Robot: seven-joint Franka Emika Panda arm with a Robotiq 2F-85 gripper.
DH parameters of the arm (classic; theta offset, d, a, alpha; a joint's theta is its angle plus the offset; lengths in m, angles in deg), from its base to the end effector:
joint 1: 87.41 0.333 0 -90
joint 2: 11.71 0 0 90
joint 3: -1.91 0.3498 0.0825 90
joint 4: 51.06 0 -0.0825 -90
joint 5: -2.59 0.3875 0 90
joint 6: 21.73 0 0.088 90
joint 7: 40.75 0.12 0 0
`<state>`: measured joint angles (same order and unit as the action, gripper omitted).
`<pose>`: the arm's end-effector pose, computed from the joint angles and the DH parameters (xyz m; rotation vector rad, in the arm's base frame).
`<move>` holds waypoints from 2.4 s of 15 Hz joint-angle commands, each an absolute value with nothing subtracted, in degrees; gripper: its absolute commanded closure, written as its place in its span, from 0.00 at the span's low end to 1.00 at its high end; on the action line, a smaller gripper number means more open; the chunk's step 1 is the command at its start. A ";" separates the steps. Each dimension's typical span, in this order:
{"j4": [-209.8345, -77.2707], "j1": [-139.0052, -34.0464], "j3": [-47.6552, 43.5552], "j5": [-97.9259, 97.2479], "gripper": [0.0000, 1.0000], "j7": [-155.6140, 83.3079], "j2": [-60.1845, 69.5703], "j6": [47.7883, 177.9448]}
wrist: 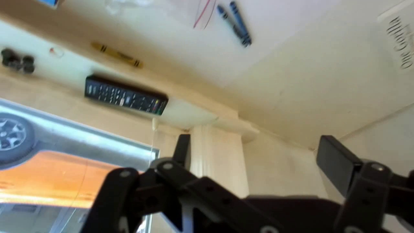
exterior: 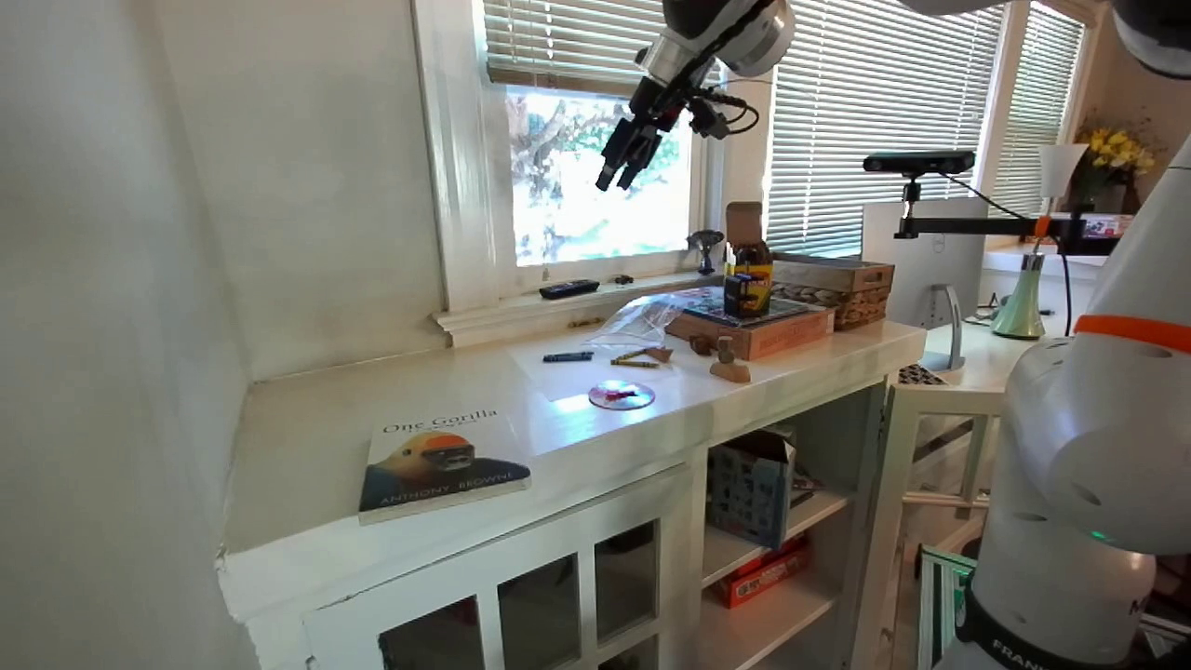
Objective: Close the window blinds
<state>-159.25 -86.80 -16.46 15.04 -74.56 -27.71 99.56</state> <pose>0.4852 -0.1691 0.6917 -2.9472 -0.3004 -0.8666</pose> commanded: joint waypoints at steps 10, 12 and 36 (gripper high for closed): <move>-149.62 -91.39 -11.09 15.68 0.00 -71.85 -14.88 116.58; -149.62 -91.48 -11.11 15.68 0.00 -71.85 -15.07 116.58; -130.05 -96.66 -5.68 12.95 0.81 -53.19 3.28 128.05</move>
<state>-132.24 -95.66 -6.74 14.70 -56.51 1.53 126.86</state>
